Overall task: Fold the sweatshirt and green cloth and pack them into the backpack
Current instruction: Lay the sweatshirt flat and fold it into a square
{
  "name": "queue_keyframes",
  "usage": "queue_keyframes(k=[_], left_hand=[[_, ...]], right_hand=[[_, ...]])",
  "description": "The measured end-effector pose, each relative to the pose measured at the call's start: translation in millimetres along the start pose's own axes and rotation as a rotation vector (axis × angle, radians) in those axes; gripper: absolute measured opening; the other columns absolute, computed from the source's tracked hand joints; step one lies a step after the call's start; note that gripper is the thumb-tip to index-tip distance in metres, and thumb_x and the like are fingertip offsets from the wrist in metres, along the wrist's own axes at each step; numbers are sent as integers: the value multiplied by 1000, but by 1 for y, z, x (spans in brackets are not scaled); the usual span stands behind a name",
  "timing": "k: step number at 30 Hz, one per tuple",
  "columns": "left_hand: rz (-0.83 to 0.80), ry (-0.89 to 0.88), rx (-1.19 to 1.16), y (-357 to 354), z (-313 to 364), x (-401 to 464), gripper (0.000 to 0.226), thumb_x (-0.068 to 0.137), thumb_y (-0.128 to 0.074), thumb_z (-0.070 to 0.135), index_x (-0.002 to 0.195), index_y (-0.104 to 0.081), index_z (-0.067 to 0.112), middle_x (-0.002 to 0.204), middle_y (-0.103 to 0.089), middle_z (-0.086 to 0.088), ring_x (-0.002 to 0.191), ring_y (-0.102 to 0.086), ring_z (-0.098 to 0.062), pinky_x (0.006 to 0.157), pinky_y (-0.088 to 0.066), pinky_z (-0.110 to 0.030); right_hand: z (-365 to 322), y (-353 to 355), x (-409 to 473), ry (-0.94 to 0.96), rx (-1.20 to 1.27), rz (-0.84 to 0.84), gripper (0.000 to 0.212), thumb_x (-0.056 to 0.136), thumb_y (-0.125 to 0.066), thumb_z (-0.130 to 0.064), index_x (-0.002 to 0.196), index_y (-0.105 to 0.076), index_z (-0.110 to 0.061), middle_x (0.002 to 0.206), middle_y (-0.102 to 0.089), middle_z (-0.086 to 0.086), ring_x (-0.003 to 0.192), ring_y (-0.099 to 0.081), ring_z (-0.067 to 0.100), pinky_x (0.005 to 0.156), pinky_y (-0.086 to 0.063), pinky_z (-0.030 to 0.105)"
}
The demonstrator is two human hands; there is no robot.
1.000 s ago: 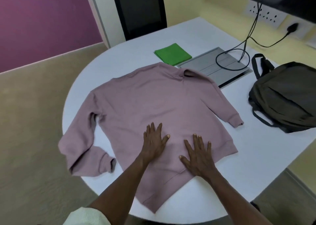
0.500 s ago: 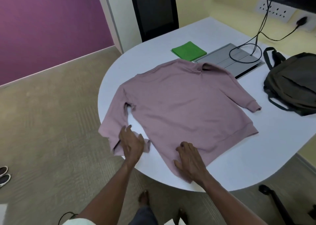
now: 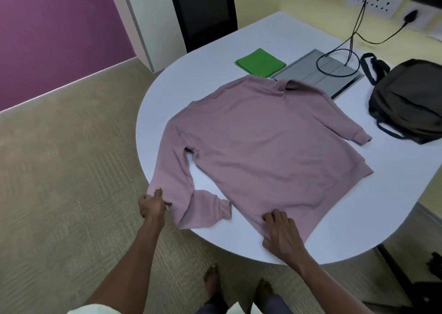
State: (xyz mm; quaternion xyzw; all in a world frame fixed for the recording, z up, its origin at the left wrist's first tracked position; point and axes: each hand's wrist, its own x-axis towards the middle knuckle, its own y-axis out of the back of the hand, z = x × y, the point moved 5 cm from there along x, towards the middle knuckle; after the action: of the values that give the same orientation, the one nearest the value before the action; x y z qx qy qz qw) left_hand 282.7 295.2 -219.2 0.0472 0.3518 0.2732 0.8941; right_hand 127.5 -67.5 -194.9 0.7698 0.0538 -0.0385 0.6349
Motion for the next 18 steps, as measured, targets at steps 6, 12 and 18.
queue_keyframes(k=[6,12,18], left_hand=[[-218,-36,69,-6,27,10,30,77,-75,34,86,-60,9,86,-59,-10,77,-56,-23,64,-45,-36],[-332,-74,103,-24,63,14,48,79,-74,44,111,-68,8,111,-70,-5,104,-67,-26,92,-54,-41],[-362,-56,406,-48,91,26,50,89,-69,22,128,-57,-6,125,-64,-20,95,-62,-30,72,-49,-33]], right_hand=[[-7,-8,-10,-35,-33,107,50,55,-50,-4,104,-62,-9,85,-50,8,66,-43,25,53,-25,32],[-3,-2,4,-81,-68,175,27,70,-55,0,94,-63,-10,71,-54,6,52,-47,25,43,-32,30],[16,-13,10,-71,-21,377,22,88,-39,0,97,-60,-3,69,-59,10,54,-54,29,45,-40,34]])
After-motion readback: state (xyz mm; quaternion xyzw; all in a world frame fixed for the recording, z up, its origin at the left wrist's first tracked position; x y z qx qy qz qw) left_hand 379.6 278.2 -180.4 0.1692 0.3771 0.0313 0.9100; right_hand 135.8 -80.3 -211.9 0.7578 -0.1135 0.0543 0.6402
